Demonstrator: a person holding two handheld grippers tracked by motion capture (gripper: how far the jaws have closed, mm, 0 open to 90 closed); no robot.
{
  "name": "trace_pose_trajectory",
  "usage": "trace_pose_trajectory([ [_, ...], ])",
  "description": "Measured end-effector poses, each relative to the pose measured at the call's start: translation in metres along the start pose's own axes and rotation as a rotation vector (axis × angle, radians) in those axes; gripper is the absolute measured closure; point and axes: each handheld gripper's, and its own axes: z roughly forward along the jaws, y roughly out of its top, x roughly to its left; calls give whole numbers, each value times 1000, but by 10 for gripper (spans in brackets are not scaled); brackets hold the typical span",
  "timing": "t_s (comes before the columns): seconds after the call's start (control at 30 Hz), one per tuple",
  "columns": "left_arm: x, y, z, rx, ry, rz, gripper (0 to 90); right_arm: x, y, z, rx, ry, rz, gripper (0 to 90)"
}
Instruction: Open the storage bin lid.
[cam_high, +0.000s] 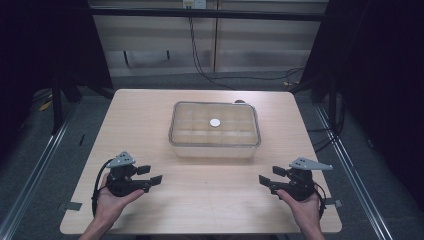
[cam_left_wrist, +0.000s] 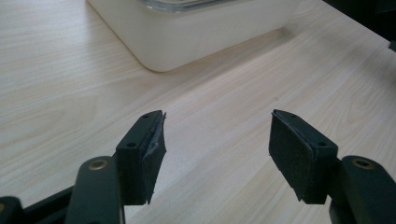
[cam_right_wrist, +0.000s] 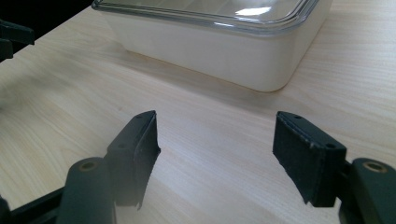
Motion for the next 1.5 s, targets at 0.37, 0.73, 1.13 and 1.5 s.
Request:
trace_pose_trajectory([
  [0.37, 0, 15, 3, 2, 12, 44, 404, -4, 18, 9, 8, 32, -5, 321],
  [0.73, 3, 36, 14, -15, -5, 58, 443, -11, 39, 22, 6, 68, -16, 350],
  [1.13, 13, 48, 19, -20, 32, 44, 410, -19, 52, 30, 8, 56, -6, 336],
  [1.5, 15, 59, 29, 0, 48, 42, 394, -27, 61, 37, 5, 51, 6, 302],
])
